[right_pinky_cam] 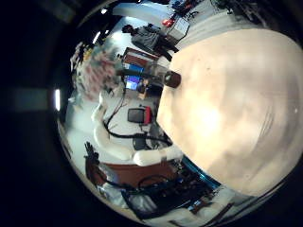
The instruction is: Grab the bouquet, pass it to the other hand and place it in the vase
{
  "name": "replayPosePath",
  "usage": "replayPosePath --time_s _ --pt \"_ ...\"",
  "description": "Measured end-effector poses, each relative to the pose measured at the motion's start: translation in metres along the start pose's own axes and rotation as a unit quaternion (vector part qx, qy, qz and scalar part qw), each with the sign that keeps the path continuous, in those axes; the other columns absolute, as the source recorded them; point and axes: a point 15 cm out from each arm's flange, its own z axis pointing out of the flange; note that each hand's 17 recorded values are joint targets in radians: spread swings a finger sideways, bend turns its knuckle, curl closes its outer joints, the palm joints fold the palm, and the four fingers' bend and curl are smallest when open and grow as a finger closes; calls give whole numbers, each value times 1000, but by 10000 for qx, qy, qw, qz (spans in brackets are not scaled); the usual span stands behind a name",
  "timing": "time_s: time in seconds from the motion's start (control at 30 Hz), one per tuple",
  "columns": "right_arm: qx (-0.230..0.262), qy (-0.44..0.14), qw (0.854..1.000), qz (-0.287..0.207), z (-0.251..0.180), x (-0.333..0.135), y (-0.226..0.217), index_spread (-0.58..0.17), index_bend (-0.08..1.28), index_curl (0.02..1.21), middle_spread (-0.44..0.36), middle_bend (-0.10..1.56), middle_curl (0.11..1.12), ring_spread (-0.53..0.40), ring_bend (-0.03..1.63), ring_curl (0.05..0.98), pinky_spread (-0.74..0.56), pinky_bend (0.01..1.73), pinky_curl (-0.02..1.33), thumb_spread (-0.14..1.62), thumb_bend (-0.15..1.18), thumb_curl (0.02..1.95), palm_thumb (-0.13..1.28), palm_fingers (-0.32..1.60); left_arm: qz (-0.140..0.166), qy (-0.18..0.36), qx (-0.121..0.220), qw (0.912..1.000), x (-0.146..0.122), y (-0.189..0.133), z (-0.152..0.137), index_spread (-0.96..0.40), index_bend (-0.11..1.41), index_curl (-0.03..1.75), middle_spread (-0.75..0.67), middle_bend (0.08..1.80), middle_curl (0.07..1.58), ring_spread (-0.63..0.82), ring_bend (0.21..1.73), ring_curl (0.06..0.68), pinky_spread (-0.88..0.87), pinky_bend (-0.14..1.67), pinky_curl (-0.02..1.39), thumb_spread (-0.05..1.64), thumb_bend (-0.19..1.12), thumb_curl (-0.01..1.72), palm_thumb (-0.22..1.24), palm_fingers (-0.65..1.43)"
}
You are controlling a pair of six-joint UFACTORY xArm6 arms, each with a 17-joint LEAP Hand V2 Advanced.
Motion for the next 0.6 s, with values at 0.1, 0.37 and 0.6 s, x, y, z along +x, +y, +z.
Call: replayPosePath --time_s 0.1,0.37,0.6 --pt "0 3 10000 -7 0 0 0 -367 182 327 37 181 284 177 351 239 419 405 295 1012 -25 447 710 144 -179 -74 210 9996 -16 0 -22 -65 45 507 473 158 396 549 533 200 649 219 472 759 -41 373 -3 -286" --pt "-84 -69 9999 -81 -1 -6 3 -361 190 334 20 178 284 177 333 236 420 388 291 1012 -25 447 710 169 -198 -508 579 9968 -18 10 -75 -26 82 315 490 149 305 588 454 178 737 184 400 765 -38 355 0 -242" --pt "-499 147 9983 -271 -15 -9 10 -364 178 337 12 178 284 178 325 236 424 382 292 1013 -24 452 714 168 -184 -772 886 9929 -6 35 -102 -36 101 227 479 155 252 597 413 175 752 184 349 782 -36 346 3 -212"
